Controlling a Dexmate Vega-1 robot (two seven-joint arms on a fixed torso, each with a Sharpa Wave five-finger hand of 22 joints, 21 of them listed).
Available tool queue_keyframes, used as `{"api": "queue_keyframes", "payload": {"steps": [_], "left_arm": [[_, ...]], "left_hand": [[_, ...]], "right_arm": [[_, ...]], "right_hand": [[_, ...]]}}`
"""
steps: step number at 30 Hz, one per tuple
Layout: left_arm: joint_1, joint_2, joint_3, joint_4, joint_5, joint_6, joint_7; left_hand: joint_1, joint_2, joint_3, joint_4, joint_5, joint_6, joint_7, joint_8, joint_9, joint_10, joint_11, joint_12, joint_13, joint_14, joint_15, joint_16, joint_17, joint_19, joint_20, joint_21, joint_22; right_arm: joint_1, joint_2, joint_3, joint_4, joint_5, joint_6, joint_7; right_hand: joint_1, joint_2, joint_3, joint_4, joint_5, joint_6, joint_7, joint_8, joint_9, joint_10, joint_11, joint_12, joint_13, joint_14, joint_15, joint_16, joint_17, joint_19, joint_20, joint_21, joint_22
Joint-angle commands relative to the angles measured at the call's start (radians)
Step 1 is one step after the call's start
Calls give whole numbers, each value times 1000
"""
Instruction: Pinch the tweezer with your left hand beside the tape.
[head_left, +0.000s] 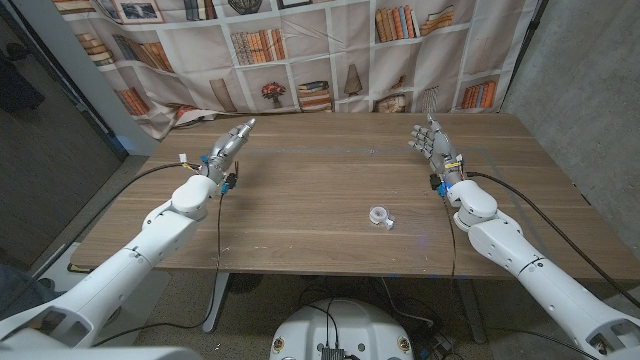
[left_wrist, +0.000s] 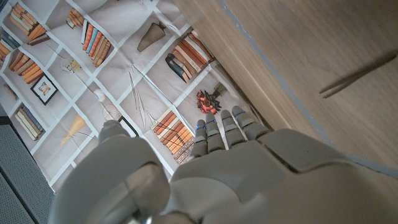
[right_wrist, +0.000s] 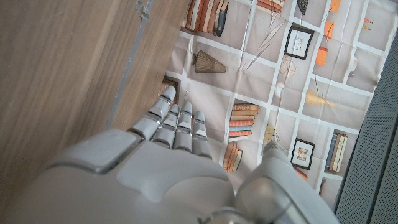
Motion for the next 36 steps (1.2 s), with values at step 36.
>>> {"api": "queue_keyframes", "payload": {"steps": [36], "left_arm": [[34,-89,10,-325,426,824,555]], "left_hand": [[111,4,0,-52,-30,259,-23,52,7,265,-65,42,8,226,-14,30,5,104,44,14,10]], "right_arm": [[-102,-58,72,-114,26,-29,-65]], "right_hand": [[-12,-4,-13,8,-4,16,-6,5,5,15,0,-2,4,14,5,-1,6,18,-2,-10,5]]}}
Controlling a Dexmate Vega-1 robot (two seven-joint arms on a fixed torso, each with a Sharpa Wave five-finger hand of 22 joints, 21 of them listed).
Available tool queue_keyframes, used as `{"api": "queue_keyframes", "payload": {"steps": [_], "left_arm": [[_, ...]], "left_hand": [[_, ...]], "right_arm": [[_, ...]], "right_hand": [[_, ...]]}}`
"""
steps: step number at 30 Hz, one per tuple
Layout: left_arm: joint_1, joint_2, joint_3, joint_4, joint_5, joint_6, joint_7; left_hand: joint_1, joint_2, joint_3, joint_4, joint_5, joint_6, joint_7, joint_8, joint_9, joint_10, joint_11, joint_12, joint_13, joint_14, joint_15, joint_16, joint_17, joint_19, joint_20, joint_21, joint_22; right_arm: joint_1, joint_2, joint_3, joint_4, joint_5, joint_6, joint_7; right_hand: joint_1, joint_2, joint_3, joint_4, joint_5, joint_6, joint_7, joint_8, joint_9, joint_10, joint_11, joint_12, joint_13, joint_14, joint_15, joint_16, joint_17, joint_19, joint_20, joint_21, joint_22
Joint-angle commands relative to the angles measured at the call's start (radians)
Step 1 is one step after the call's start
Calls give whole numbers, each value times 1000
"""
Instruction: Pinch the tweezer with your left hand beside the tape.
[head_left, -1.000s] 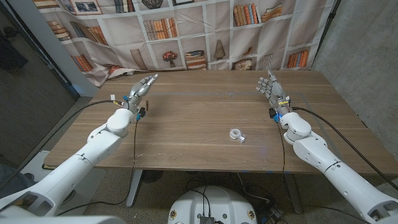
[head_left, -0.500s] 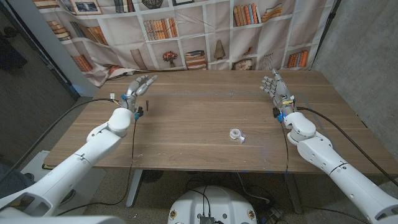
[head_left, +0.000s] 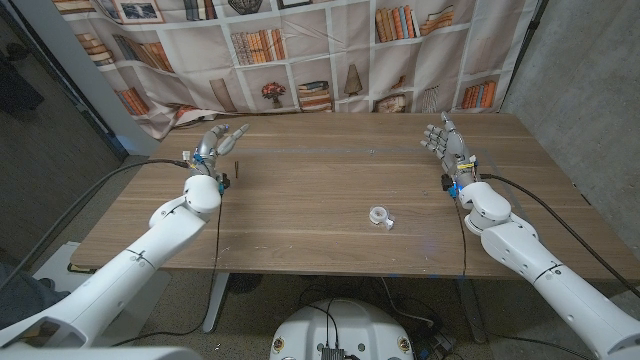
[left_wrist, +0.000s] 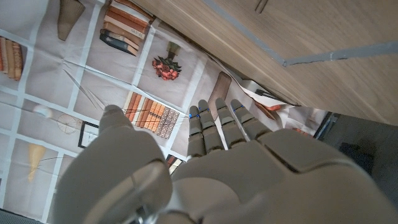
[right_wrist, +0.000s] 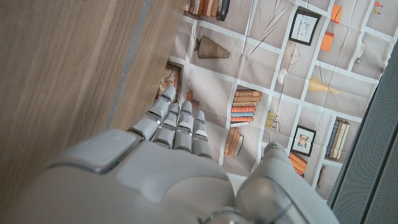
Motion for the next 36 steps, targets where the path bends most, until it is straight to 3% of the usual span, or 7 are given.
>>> {"api": "queue_keyframes", "payload": {"steps": [1,13,20,25,30,33,36], "left_arm": [[-18,-70,18,-101,92,359,144],[-60,-101,45,-133,127,569,174],[-104,-114,78,-124,151,680,170],[-122,-118,87,-108,151,700,159],[-146,-127,104,-80,161,720,161],[-164,-135,119,-60,174,740,168],[-181,-137,132,-44,178,758,159]], "left_hand": [[2,9,-4,-5,-2,26,-2,8,2,26,-5,8,4,26,1,7,5,12,12,7,5],[-10,13,-15,5,-10,64,-2,5,2,30,-2,-9,8,16,31,-10,11,-27,73,-10,10],[-14,14,-21,8,-12,61,7,-4,2,13,25,-24,10,-2,41,-19,13,-64,78,-24,11],[-14,14,-22,8,-13,67,10,-5,2,21,17,-23,10,3,34,-18,13,-68,81,-25,12],[-6,16,-23,5,-13,104,26,3,2,48,11,-19,10,24,26,-13,12,-48,74,-17,12],[5,20,-22,1,-14,128,39,5,1,80,33,-15,9,60,30,-5,11,-26,75,-9,12],[10,20,-22,-2,-14,145,44,6,1,97,29,-14,9,83,24,1,11,-12,69,-4,11]], "right_arm": [[-31,-12,14,-37,1,-9,-26],[-64,-10,20,-67,-2,-9,-55],[-86,-9,24,-84,-5,-8,-73],[-96,-11,26,-95,-8,-11,-82],[-104,-11,27,-102,-8,-13,-88],[-109,-12,29,-107,-7,-16,-91],[-113,-11,30,-109,-8,-16,-95]], "right_hand": [[-7,2,-6,1,-4,10,1,5,5,6,1,-2,4,9,3,-1,6,6,-6,-4,5],[-8,3,-7,0,-4,9,0,3,5,7,-1,-3,5,11,2,-2,6,8,-5,-7,5],[-9,3,-8,0,-3,10,0,3,5,7,-1,-4,5,12,2,-2,5,9,-5,-9,5],[-9,4,-8,-1,-3,10,0,3,5,8,-1,-4,5,12,2,-3,5,11,-6,-10,5],[-9,4,-8,-1,-3,10,-1,2,5,8,-2,-4,5,13,2,-3,5,11,-6,-12,5],[-9,4,-8,-2,-3,10,0,2,5,8,-2,-4,5,13,3,-3,5,12,-5,-12,5],[-9,4,-8,-2,-3,10,0,2,5,9,-1,-4,5,13,3,-4,5,13,-6,-12,5]]}}
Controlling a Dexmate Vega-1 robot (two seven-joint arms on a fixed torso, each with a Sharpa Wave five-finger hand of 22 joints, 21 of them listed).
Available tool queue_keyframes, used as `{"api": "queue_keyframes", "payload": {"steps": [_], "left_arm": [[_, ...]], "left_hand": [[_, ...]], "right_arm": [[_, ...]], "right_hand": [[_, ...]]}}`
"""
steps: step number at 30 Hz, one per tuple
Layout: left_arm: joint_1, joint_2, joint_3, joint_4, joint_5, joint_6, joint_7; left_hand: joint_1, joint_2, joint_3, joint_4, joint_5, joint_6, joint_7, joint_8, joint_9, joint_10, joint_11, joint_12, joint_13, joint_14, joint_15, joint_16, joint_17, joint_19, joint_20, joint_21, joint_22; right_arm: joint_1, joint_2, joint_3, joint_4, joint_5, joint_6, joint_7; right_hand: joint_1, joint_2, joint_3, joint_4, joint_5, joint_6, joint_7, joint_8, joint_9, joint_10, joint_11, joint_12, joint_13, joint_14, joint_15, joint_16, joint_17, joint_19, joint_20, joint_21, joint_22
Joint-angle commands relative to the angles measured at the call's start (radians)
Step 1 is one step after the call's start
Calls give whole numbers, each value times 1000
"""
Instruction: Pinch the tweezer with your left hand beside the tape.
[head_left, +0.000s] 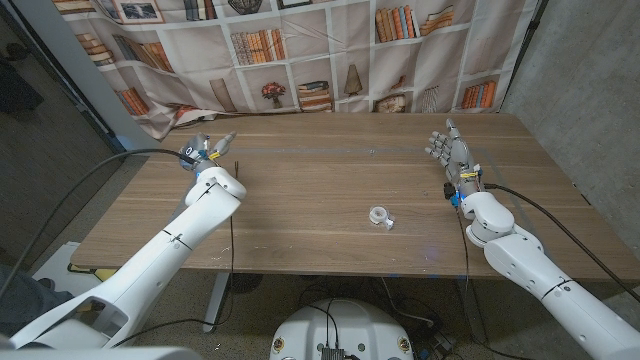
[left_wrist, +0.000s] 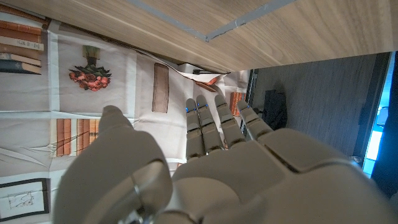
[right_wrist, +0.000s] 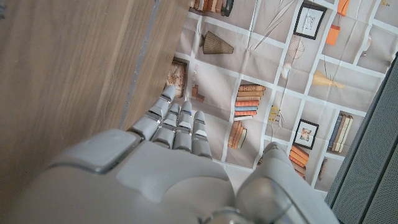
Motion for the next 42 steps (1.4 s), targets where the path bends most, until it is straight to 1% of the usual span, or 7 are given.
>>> {"api": "queue_keyframes", "payload": {"steps": [1,10,17,23,26,28,42], "left_arm": [[-63,-20,47,57,29,84,-2],[-128,-34,104,122,60,155,-11],[-178,-38,146,174,57,202,-55],[-193,-53,154,213,61,205,-50],[-209,-64,169,241,71,220,-42],[-219,-70,180,259,79,226,-36],[-297,-83,260,358,83,300,-91]], "left_hand": [[22,6,-1,-7,-6,29,7,6,1,30,2,7,2,36,-8,12,1,23,-7,12,2],[41,7,1,-17,-6,39,-5,1,0,61,-10,8,0,73,-20,17,-2,44,-13,18,2],[58,5,0,-25,-9,69,-8,1,0,95,-18,7,-2,91,-33,11,-4,58,-76,19,-2],[62,4,-1,-27,-9,81,-13,2,0,112,-24,8,-3,101,-39,10,-5,62,-83,19,-2],[46,-10,-18,-20,-13,136,-13,9,1,164,-33,11,-4,162,-49,17,-7,113,-119,33,-4],[40,-17,-27,-17,-14,162,-11,11,1,194,-18,13,-5,201,-59,21,-8,145,-128,42,-6],[47,-6,-29,-16,-13,172,-33,-2,1,196,-26,-7,-5,204,-56,1,-8,148,-85,36,-6]], "right_arm": [[-21,-1,5,-19,-2,-6,-18],[-27,0,8,-23,-1,-9,-26],[-20,1,5,-21,-4,-15,-26],[-17,2,4,-19,-1,-22,-27],[-16,2,4,-16,2,-24,-26],[-13,2,3,-14,1,-26,-25],[-1,-2,0,-14,4,-43,-23]], "right_hand": [[-9,4,-2,-3,-3,9,-1,2,5,10,-1,-4,5,6,0,-4,5,8,0,-1,5],[-8,5,-2,-4,-3,10,-1,2,5,10,-2,-5,5,8,-2,-4,5,10,1,-3,5],[-8,5,-2,-5,-3,10,-2,2,6,11,-3,-5,5,8,0,-4,5,11,2,-4,5],[-7,6,-2,-6,-3,10,-1,2,6,12,-3,-5,5,9,-2,-4,5,12,2,-5,5],[-7,6,-2,-6,-3,10,-2,1,6,13,-1,-5,5,9,-1,-5,5,12,3,-6,5],[-6,7,-2,-6,-3,10,-1,1,6,14,-1,-5,5,10,-1,-5,5,13,3,-6,5],[-3,9,-1,-9,-3,10,-2,1,6,18,0,-4,5,12,-1,-5,4,15,4,-9,5]]}}
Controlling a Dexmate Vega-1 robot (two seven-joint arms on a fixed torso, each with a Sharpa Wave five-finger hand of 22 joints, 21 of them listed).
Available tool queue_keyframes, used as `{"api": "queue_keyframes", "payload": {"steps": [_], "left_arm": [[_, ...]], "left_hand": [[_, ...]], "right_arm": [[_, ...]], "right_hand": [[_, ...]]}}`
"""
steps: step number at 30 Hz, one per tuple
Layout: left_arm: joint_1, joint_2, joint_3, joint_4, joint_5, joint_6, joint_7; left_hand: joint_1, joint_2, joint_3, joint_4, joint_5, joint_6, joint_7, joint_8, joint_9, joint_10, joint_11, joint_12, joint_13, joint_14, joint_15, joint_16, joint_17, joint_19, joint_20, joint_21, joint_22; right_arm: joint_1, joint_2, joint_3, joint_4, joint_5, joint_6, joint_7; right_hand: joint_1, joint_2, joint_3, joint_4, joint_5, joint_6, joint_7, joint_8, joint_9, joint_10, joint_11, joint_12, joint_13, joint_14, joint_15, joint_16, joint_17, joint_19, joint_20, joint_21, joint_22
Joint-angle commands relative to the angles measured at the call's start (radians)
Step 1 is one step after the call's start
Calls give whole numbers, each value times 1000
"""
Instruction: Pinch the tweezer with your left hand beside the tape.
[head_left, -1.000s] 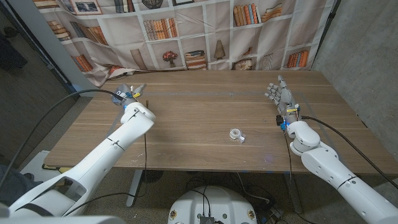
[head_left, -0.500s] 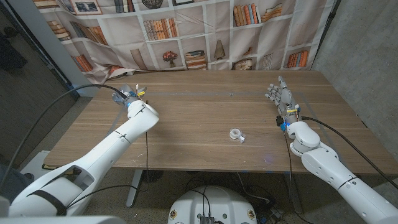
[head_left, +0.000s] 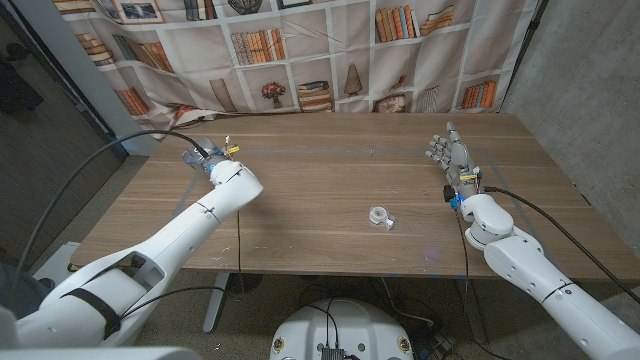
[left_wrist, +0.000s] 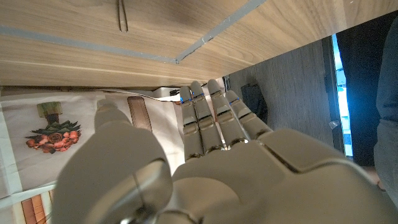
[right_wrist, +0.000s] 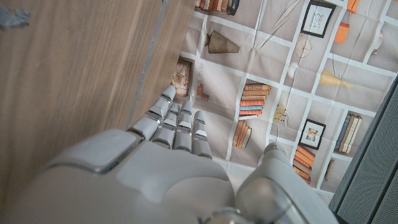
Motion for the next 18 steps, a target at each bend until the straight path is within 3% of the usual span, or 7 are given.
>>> {"api": "queue_keyframes", "payload": {"steps": [1,8,11,14,16,18], "left_arm": [[-72,-12,73,94,13,95,-53],[-105,-3,124,122,10,112,-94],[-116,-2,145,129,13,118,-104],[-130,4,169,130,12,126,-126],[-143,5,189,137,11,135,-142],[-157,8,210,144,9,142,-160]], "left_hand": [[9,7,-5,-1,-6,-7,-7,-8,3,-10,-2,-7,0,-11,2,-11,2,0,9,-3,2],[17,17,-2,-1,-5,-22,-7,-20,3,-31,-10,-23,1,-33,10,-24,3,-10,31,-9,3],[31,31,2,-4,-5,-54,-25,-44,4,-80,-22,-51,4,-99,25,-48,6,-56,57,-31,4],[36,40,0,-3,-5,-78,-35,-64,6,-179,-5,-79,8,-176,44,-56,11,-103,91,-52,5],[41,47,-1,-3,-5,-92,-41,-74,7,-265,24,-87,11,-241,61,-57,15,-133,119,-62,7],[45,51,0,-4,-4,-97,-42,-77,8,-286,35,-85,11,-263,68,-57,16,-145,133,-66,7]], "right_arm": [[8,-3,-2,1,3,-13,1],[9,-3,-3,1,3,-13,3],[9,-4,-4,-2,2,-15,2],[7,-4,-5,-4,1,-14,1],[5,-4,-4,-6,1,-15,-3],[3,-4,-3,-8,2,-16,-5]], "right_hand": [[2,4,5,-4,-3,11,-2,1,6,11,0,-4,5,9,2,-1,4,9,-3,-5,6],[4,5,5,-5,-3,11,-3,1,6,12,-4,-4,5,11,2,-1,4,11,-4,-7,6],[5,5,5,-6,-3,11,-3,1,6,13,-5,-4,5,12,2,-1,4,11,-3,-7,6],[6,5,5,-7,-3,10,-4,1,6,13,-4,-5,5,12,2,-1,4,13,-3,-7,6],[6,6,6,-7,-3,11,-4,1,6,13,-3,-5,5,12,2,-1,4,14,-3,-8,6],[6,6,6,-7,-3,11,-3,1,6,13,-3,-5,5,13,2,-1,4,14,-1,-8,6]]}}
